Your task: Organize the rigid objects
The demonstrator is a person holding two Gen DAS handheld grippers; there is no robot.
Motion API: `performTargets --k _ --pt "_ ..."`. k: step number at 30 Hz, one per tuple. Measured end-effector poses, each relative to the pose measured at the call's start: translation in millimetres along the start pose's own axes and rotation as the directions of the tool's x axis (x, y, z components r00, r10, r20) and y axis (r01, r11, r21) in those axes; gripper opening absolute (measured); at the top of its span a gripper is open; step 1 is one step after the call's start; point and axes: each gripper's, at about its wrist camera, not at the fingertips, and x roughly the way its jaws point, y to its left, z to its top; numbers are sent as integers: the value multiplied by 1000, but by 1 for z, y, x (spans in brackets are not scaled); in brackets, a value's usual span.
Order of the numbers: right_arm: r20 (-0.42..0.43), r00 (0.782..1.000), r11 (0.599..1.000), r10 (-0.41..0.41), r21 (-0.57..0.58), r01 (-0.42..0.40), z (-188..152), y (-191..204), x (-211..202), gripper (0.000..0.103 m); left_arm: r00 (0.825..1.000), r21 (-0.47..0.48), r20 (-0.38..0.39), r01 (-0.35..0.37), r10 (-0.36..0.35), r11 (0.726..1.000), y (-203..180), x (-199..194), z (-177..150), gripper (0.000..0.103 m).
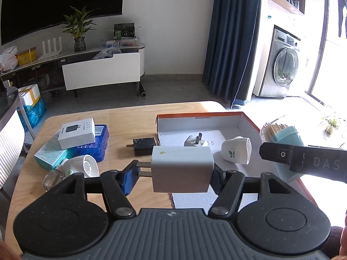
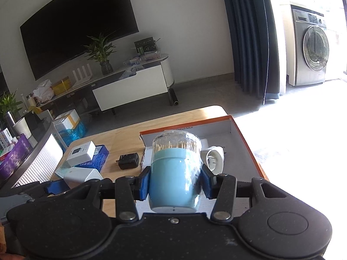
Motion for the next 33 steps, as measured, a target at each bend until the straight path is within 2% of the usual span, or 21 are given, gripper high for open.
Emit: performTargets --k 33 --pt "30 998 996 -63 58 61 6 -37 1 57 998 54 -19 60 -59 997 -36 19 8 66"
